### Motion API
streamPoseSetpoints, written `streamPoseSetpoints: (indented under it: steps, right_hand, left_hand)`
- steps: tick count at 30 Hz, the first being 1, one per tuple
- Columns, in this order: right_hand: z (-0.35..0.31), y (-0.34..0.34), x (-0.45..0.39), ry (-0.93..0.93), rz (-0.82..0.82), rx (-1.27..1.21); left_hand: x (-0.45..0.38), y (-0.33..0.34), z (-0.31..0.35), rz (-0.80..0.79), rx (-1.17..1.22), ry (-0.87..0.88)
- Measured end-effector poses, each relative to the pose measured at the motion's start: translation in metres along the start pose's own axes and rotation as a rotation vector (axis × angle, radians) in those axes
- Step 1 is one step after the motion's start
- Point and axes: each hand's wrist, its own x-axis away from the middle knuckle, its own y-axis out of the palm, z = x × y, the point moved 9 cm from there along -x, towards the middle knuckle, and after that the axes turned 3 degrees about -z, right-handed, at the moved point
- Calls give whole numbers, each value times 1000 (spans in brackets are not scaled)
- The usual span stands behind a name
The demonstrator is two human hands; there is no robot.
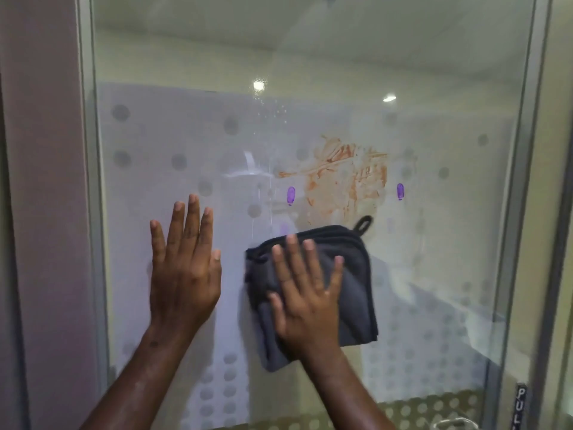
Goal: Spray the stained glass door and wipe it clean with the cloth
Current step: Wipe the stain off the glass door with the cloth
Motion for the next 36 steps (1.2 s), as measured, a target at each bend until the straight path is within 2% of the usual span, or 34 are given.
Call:
streamPoseSetpoints:
  steps: [4,6,8,13,15,17,22,24,27,29,31,33,36]
  right_hand:
    - [110,-13,16,503,127,-1]
    - [128,-13,35,612,155,-27]
    - [106,-7,49,552,137,-28]
    - [-26,8,23,61,25,-46]
    - [-46,0,-11,-31,37,-72]
    - [-29,-9,-41,18,68,-69]
    - [102,-28,-41,526,193,-103]
    - [121,-34,-32,603,255,-206]
    - [107,-35,-37,526,289,-232]
    - [78,-30,-43,456,232,-175]
    - [25,-21,-45,282,128,-139]
    - [-37,-12,-41,32,23,-120]
    - [-63,-9,-52,-171,-20,-100]
  left_hand:
    - [1,1,0,-3,-13,-5]
    - [1,1,0,-2,-19,-8]
    - [0,1,1,3,-29,-12]
    - [0,0,1,7,-12,-19]
    - [0,-1,1,7,20,-12]
    - [0,-2,1,4,14,-11]
    - [1,-1,0,-5,-6,-12]
    - [0,-1,0,-8,-9,-14]
    - [0,0,2,-14,-24,-14]
    - [-1,0,2,-12,-19,-18]
    - [-2,-2,3,0,7,-16]
    - [-1,-6,2,36,59,-15]
    - [-5,-13,-3,67,99,-40]
